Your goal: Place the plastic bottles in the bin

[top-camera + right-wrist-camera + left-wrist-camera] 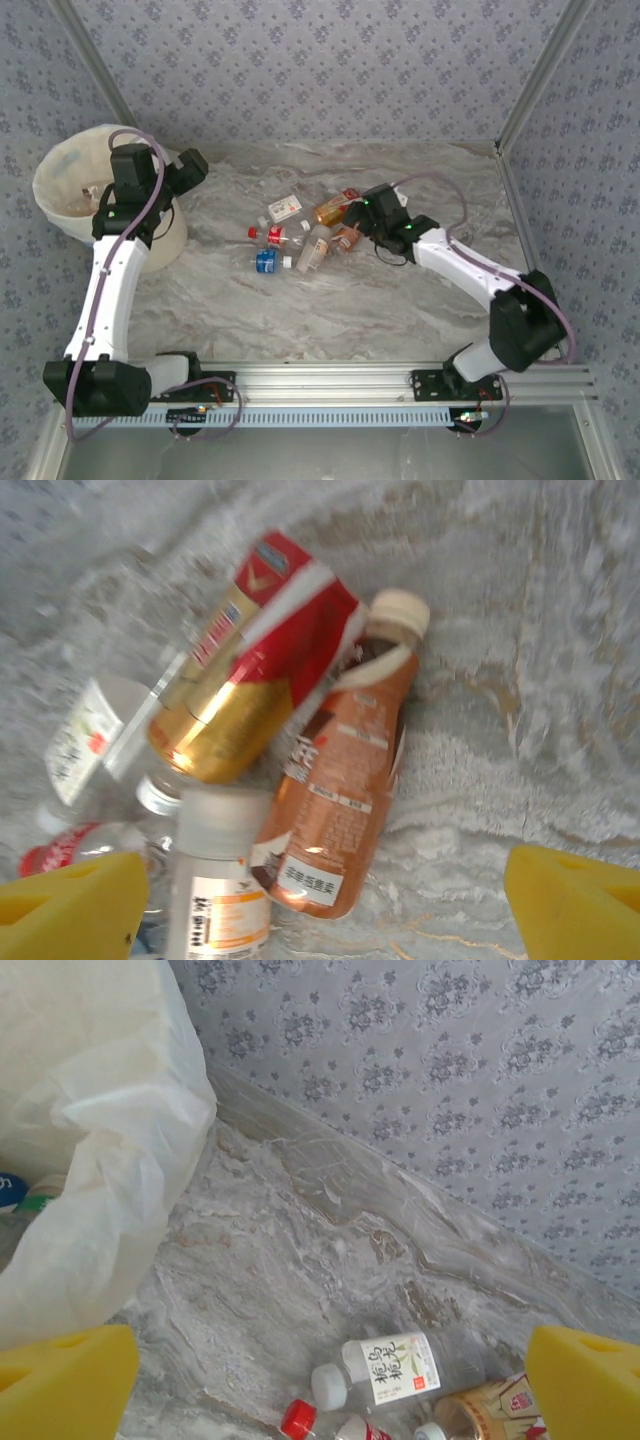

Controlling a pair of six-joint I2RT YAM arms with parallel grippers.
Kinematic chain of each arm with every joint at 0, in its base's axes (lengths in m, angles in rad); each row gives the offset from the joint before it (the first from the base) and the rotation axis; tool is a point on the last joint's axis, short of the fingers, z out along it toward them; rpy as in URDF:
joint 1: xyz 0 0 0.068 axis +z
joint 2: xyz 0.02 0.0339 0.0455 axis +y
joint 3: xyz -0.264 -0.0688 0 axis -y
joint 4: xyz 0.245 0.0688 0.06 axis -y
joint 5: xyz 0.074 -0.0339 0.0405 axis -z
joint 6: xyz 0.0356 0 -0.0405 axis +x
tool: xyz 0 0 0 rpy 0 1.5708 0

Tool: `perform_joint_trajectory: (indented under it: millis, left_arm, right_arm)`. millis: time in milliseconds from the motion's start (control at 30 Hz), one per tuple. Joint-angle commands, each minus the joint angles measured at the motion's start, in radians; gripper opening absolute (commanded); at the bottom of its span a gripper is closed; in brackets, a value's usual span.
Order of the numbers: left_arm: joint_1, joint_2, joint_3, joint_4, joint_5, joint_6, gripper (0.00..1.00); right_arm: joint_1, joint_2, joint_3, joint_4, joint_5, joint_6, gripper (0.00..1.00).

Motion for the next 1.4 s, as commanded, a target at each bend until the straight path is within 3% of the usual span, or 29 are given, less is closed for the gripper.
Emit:
perform_joint_trajectory:
  millis: [0, 300, 633, 767, 1133, 1367]
  left_arm:
    - [0.0, -0.026, -0.014, 0.006, 0.023, -0.007, 1.0]
    - [0.0, -0.029, -0.038, -0.003, 0.021, 0.002, 0.99]
    - [0.0, -0.004, -0.049, 0.006, 0.026, -0.007, 0.99]
    - [-0.001, 0.001, -0.051, 0.006, 0.034, -0.009, 1.0]
    - [-0.001, 0.008, -0.058, 0.016, 0.108, -0.017, 0.99]
    - [-0.007, 0.045, -0.069, 0.091, 0.333, -0.029, 0.99]
  right_arm:
    - [0.021, 0.068, 0.007, 0.009, 0.018, 0.064, 0.93]
    - [0.048, 0.279, 0.072, 0.022, 0.013, 0.067, 0.8]
    - [0.042, 0.382, 0.1, 0.058, -0.002, 0.048, 0.8]
    - [0.04, 0.402, 0.106, 0.037, 0.024, 0.031, 0.74]
    - [0.036, 0.277, -0.012, 0.132, 0.054, -0.105, 0.52]
    - [0.036, 0.138, -0.102, 0.226, 0.01, -0.245, 0.46]
